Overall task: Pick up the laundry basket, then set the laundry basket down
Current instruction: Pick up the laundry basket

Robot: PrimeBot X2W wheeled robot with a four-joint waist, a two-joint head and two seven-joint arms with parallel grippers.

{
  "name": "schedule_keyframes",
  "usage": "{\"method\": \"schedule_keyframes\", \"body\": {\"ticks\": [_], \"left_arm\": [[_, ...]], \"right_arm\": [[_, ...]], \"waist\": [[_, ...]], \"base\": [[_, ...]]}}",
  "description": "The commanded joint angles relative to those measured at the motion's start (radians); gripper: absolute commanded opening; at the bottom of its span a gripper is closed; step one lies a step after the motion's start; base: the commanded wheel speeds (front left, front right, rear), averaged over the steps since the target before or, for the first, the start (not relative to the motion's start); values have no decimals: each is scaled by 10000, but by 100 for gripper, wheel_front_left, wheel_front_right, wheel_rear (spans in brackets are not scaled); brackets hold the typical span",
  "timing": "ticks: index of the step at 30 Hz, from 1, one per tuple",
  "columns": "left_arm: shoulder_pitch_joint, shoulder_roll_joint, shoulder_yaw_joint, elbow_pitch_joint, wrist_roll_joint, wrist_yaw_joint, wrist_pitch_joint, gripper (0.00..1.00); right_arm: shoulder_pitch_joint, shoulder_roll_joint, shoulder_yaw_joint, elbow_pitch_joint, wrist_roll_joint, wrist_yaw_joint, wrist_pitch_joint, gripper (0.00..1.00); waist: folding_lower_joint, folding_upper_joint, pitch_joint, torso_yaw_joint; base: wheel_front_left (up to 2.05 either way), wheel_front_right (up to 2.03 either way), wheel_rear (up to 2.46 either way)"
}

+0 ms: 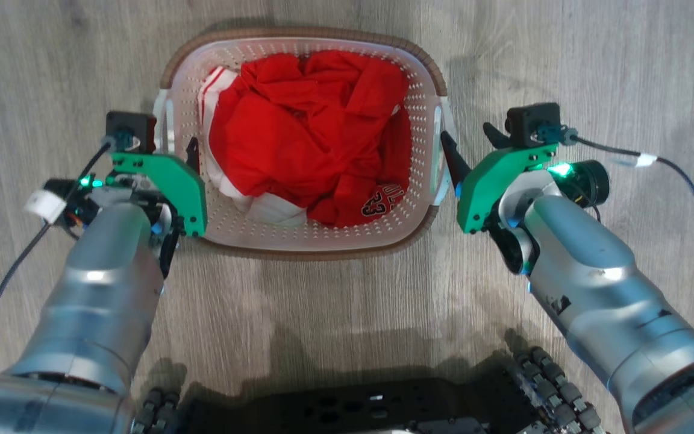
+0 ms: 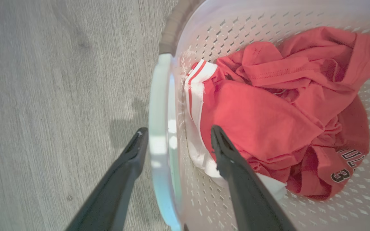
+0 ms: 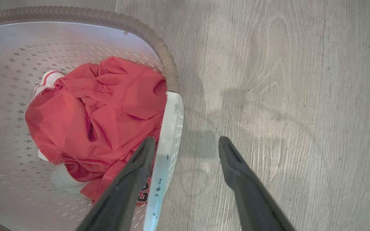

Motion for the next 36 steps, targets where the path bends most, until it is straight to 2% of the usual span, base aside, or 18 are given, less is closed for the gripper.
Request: {"method": "schedule_keyframes", "body": {"ticks": [1, 11, 22, 28, 36], "left_arm": [[-9, 383, 76, -53, 139, 53, 64, 100], [-487, 396, -406, -25, 397, 192, 777, 100], [-802, 425, -749, -21, 437, 8, 1458, 100], [-941, 392, -1157, -20, 680, -49, 1555, 100], [-1074, 277, -1246, -20, 536, -58, 1635, 100]], "right_arm": [[276, 184, 206, -71, 147, 71, 20, 100], [-300, 193, 884, 173, 1086, 71, 484, 100], [-937, 197, 1473, 422, 2134, 71, 933, 100], [-1169, 197, 1881, 610, 2578, 71, 1186, 100], [-1406, 198, 2362, 849, 3026, 71, 1104, 100]], "waist": [[-1, 0, 100, -13], [-1, 0, 653, 93], [-1, 0, 1209, 166], [-1, 0, 1456, 160], [-1, 0, 1684, 181]], "base": [[0, 0, 0], [0, 0, 0], [0, 0, 0], [0, 0, 0], [0, 0, 0]]}}
